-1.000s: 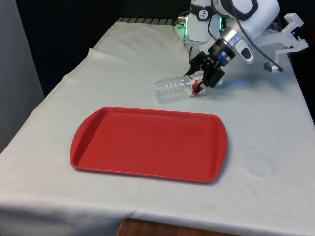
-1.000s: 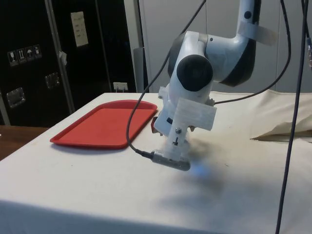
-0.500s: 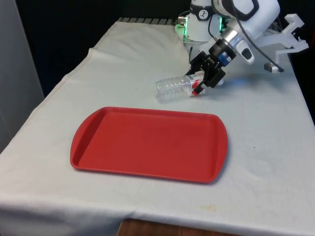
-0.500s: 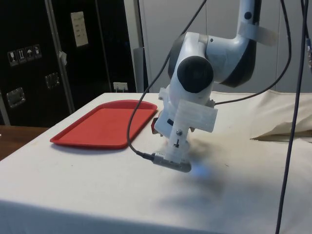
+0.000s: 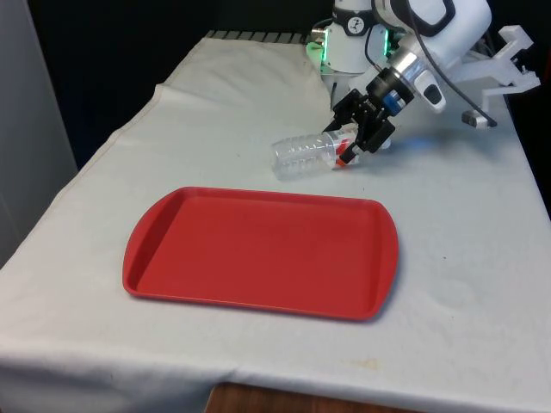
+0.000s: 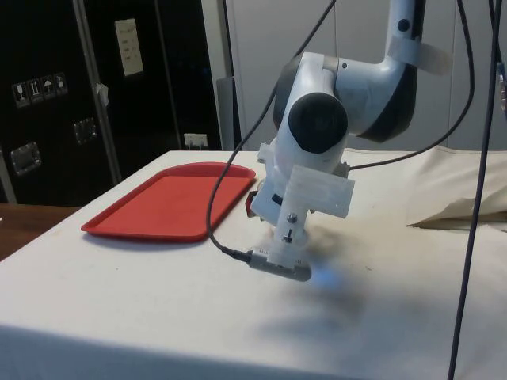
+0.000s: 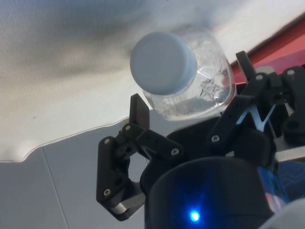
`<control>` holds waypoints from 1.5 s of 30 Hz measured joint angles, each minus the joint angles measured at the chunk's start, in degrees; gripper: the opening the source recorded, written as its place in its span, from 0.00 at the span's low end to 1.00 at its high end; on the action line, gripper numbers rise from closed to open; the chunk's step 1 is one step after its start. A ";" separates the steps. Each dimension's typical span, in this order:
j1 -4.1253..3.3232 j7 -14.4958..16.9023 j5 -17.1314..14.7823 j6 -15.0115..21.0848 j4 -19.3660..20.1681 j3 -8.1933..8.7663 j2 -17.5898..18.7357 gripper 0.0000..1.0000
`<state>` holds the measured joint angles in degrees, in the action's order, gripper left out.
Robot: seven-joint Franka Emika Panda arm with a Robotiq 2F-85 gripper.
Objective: Place the bottle upright on the tray.
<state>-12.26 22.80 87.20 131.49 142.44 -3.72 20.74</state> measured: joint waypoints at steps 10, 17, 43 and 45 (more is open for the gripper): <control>0.00 0.00 0.00 -0.11 0.00 -0.11 0.00 1.00; 0.00 0.00 0.00 -0.11 0.06 -0.11 0.00 1.00; -0.06 0.06 0.00 -1.15 0.29 -0.46 -0.57 0.36; -0.06 0.11 0.00 -1.26 0.34 -0.46 -0.57 0.35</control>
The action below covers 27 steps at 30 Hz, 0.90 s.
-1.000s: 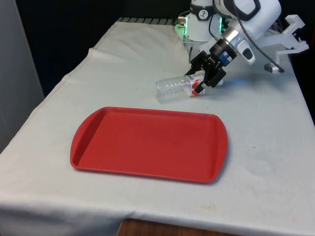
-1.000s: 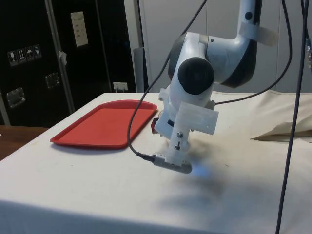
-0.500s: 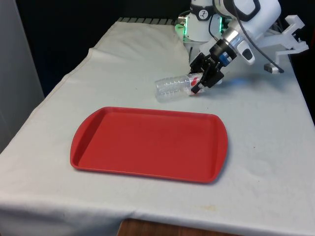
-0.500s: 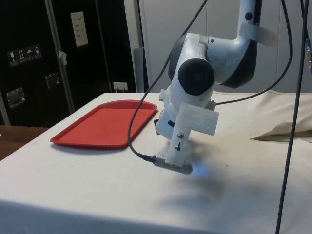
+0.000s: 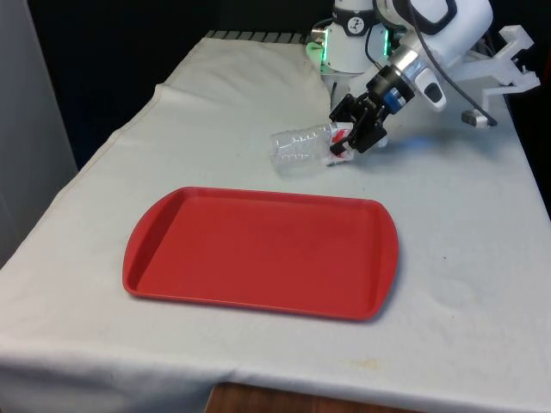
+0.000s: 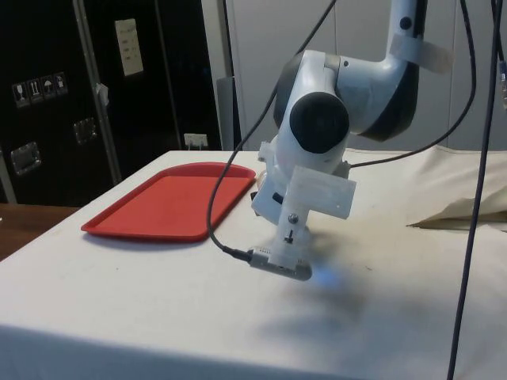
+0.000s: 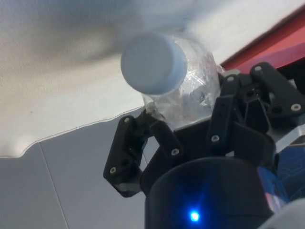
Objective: Place the bottle upright on the tray.
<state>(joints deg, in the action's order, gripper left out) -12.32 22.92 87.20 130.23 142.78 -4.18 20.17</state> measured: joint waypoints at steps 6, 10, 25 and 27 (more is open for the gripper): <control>0.00 0.00 0.00 0.00 0.00 0.00 -0.06 0.35; 0.06 0.00 0.00 -0.06 -0.06 0.00 -0.06 0.35; 0.34 0.40 -0.40 0.29 -0.74 0.23 -0.57 0.35; 0.34 0.40 -0.40 0.29 -0.74 0.23 -0.74 0.35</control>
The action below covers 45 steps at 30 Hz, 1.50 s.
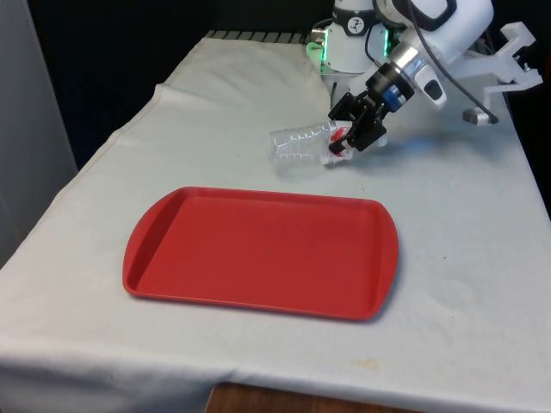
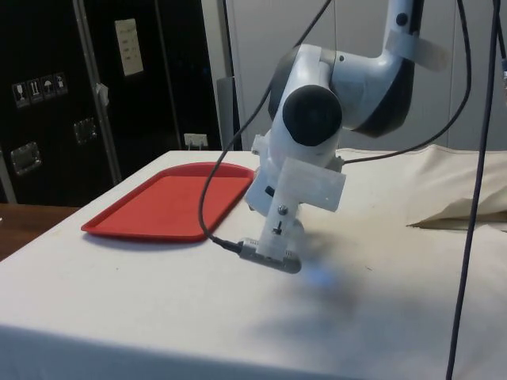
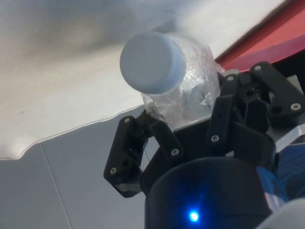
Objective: Place the bottle upright on the tray.
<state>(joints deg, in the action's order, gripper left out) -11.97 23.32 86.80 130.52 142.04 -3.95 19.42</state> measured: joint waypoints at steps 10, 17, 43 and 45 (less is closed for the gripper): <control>0.11 1.15 -1.49 0.29 0.06 0.00 -1.72 0.35; 0.40 1.55 -2.35 1.66 0.11 0.23 -2.58 0.35; 1.43 4.53 -9.00 6.65 0.74 1.20 -6.53 0.35; 1.43 4.76 -9.40 6.88 0.74 1.38 -6.65 0.35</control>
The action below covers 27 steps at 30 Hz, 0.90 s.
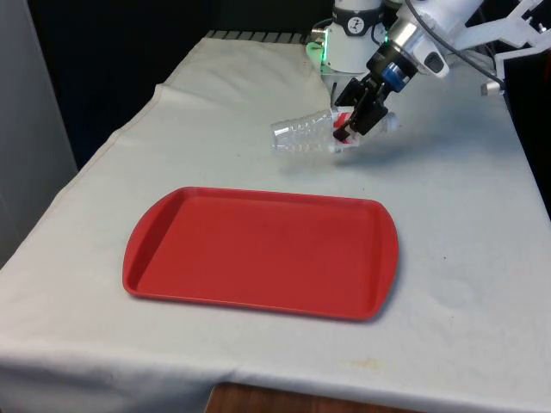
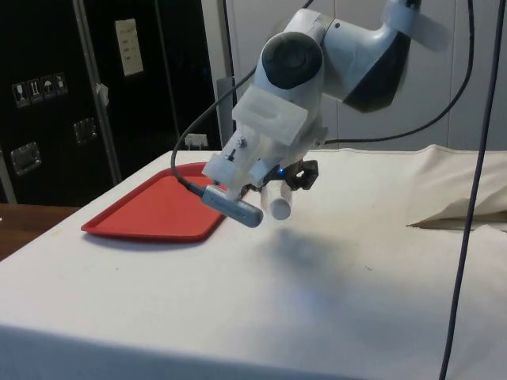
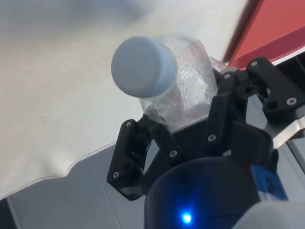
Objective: Place the bottle upright on the tray.
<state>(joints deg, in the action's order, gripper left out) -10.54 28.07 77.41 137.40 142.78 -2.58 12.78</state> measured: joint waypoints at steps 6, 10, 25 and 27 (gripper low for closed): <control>0.00 0.29 -1.49 0.34 -0.06 0.06 -0.06 0.35; 0.00 0.40 -2.92 0.57 -0.11 0.11 -0.11 0.35; 0.00 0.52 -7.28 1.09 -0.23 0.17 -0.17 0.35; 0.06 0.52 -7.85 1.09 -0.23 0.17 -0.17 0.35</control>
<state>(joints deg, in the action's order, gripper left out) -10.49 28.59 69.56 138.48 142.55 -2.41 12.61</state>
